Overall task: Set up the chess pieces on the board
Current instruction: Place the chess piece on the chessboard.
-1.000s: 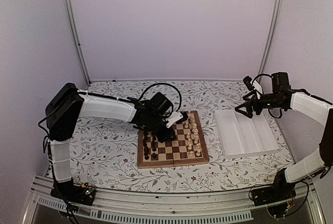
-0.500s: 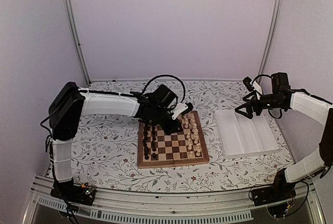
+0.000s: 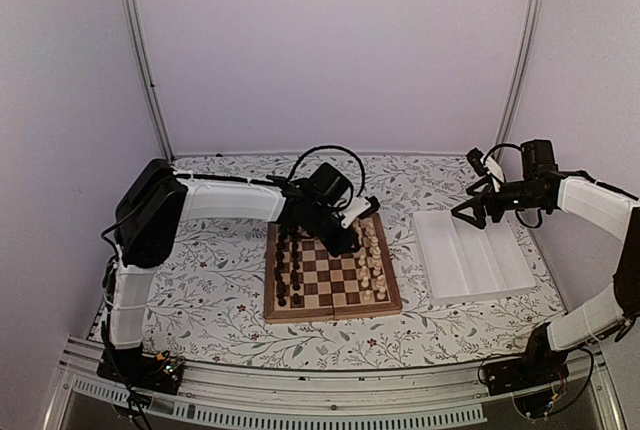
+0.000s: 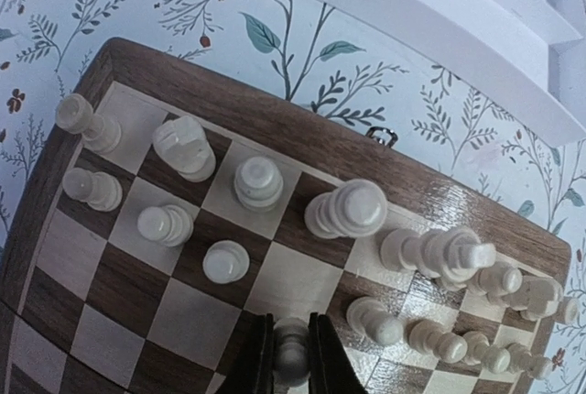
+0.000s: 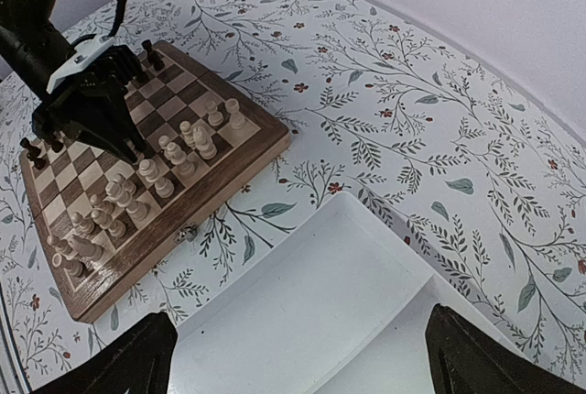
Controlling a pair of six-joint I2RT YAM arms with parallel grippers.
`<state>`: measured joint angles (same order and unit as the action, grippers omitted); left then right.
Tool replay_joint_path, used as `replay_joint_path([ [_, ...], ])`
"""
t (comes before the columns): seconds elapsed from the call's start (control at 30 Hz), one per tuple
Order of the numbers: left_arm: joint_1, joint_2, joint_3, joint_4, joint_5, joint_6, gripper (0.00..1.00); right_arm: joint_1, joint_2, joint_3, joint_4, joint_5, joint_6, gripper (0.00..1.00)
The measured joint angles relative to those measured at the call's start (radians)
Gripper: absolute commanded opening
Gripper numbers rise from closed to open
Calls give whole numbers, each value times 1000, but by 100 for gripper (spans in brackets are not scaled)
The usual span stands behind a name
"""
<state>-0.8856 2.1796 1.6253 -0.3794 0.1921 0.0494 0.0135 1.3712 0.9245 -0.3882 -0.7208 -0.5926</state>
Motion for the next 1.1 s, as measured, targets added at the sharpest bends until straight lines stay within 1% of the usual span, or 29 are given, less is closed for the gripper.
replay_joint_path([
  [0.47, -6, 61, 60, -21, 25, -19, 6, 0, 1, 0, -5, 0, -6, 99],
  [0.77, -8, 68, 73, -31, 37, -29, 7, 0, 8, 2, -10, -1, -8, 99],
  [0.83, -9, 73, 80, -31, 39, -32, 10, 0, 9, 2, -11, -2, -9, 99],
  [0.97, -9, 80, 90, -32, 39, -40, 21, 0, 9, 6, -12, -8, -10, 99],
  [1.1, -10, 81, 90, -44, 34, -48, 24, 0, 9, 6, -13, -15, -10, 99],
])
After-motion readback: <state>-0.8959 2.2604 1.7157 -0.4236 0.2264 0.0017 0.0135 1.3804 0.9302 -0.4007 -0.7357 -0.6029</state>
